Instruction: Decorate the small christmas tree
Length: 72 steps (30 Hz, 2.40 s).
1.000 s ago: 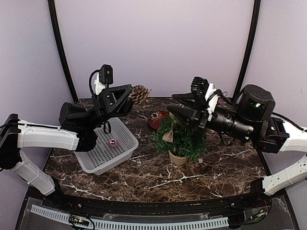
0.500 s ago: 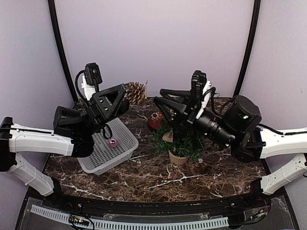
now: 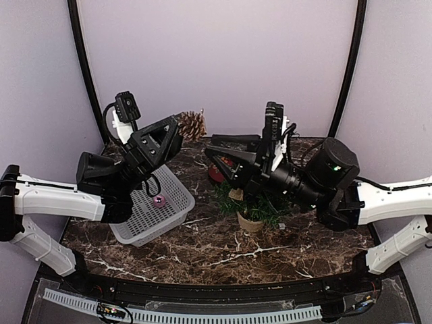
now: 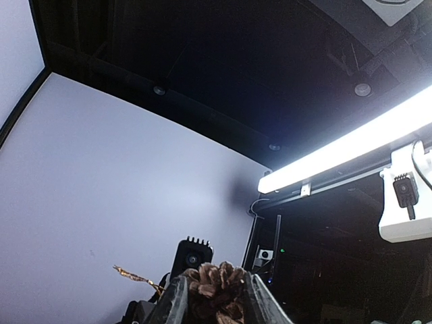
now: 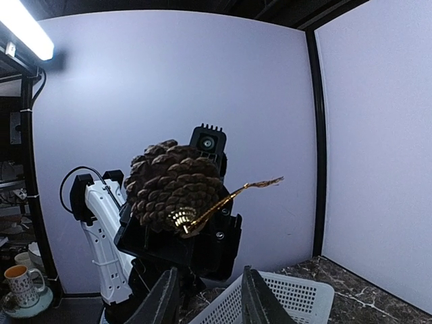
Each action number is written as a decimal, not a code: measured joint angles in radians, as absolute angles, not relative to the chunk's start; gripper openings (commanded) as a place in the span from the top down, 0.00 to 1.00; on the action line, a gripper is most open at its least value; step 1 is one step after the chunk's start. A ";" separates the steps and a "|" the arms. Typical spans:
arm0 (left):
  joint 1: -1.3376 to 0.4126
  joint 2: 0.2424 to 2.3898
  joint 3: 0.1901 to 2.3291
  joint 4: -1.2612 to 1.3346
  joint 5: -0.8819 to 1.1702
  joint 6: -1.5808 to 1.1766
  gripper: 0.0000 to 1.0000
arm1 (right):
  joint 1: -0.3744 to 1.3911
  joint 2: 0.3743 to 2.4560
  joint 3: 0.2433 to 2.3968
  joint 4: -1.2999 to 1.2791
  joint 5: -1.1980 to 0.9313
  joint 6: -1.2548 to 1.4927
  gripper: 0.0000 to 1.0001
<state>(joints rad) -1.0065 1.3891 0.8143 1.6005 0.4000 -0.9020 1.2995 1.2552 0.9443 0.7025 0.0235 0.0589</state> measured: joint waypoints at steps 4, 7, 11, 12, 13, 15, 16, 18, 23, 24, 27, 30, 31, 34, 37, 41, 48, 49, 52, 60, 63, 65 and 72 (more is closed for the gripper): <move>-1.008 1.389 0.814 1.600 0.396 -0.889 0.70 | 1.300 1.274 0.952 0.701 -0.009 0.079 0.70; -1.012 1.389 0.814 1.600 0.395 -0.882 0.70 | 1.301 1.276 0.958 0.705 -0.023 0.090 0.70; -1.015 1.390 0.813 1.600 0.396 -0.871 0.71 | 1.301 1.282 0.976 0.708 -0.045 0.100 0.70; -1.015 1.390 0.813 1.600 0.396 -0.869 0.71 | 1.301 1.285 0.981 0.710 -0.049 0.103 0.70; -1.016 1.390 0.813 1.600 0.396 -0.867 0.71 | 1.301 1.289 0.986 0.712 -0.052 0.107 0.70; -1.017 1.392 0.813 1.600 0.396 -0.861 0.71 | 1.301 1.293 0.989 0.714 -0.055 0.112 0.70; -1.019 1.393 0.813 1.600 0.396 -0.857 0.71 | 1.301 1.294 0.989 0.713 -0.056 0.114 0.70; -1.022 1.393 0.813 1.600 0.397 -0.851 0.71 | 1.301 1.296 0.989 0.715 -0.057 0.118 0.71; -1.026 1.393 0.813 1.601 0.400 -0.839 0.71 | 1.301 1.304 0.989 0.719 -0.061 0.130 0.74; -1.026 1.393 0.813 1.601 0.400 -0.838 0.71 | 1.301 1.306 0.989 0.719 -0.061 0.132 0.74; -1.026 1.393 0.813 1.601 0.400 -0.833 0.71 | 1.301 1.308 0.989 0.720 -0.062 0.136 0.75; -1.027 1.393 0.813 1.601 0.402 -0.829 0.72 | 1.301 1.309 0.989 0.727 -0.064 0.137 0.75; -1.027 1.394 0.813 1.601 0.403 -0.828 0.71 | 1.301 1.309 0.989 0.729 -0.064 0.137 0.75; -1.027 1.396 0.812 1.601 0.403 -0.824 0.72 | 1.301 1.309 0.989 0.734 -0.064 0.137 0.75; -1.027 1.398 0.812 1.601 0.403 -0.822 0.72 | 1.301 1.309 0.989 0.734 -0.064 0.137 0.76; -1.027 1.400 0.812 1.601 0.403 -0.822 0.72 | 1.301 1.309 0.989 0.734 -0.064 0.136 0.81; -1.028 1.401 0.809 1.608 0.404 -0.822 0.72 | 1.303 1.309 0.989 0.735 -0.057 0.139 0.96; -1.028 1.401 0.808 1.608 0.403 -0.822 0.72 | 1.303 1.309 0.989 0.734 -0.056 0.140 1.00; -1.030 1.401 0.804 1.616 0.402 -0.821 0.72 | 1.303 1.309 0.989 0.733 -0.048 0.141 1.00; -1.031 1.400 0.786 1.626 0.377 -0.807 0.72 | 1.303 1.307 0.988 0.716 -0.031 0.141 1.00; -1.031 1.398 0.779 1.625 0.368 -0.797 0.71 | 1.303 1.303 0.983 0.703 -0.031 0.141 1.00; -1.031 1.394 0.767 1.624 0.353 -0.791 0.71 | 1.303 1.295 0.977 0.693 -0.030 0.141 1.00; -1.032 1.371 0.725 1.622 0.276 -0.760 0.70 | 1.305 1.256 0.957 0.654 -0.026 0.141 1.00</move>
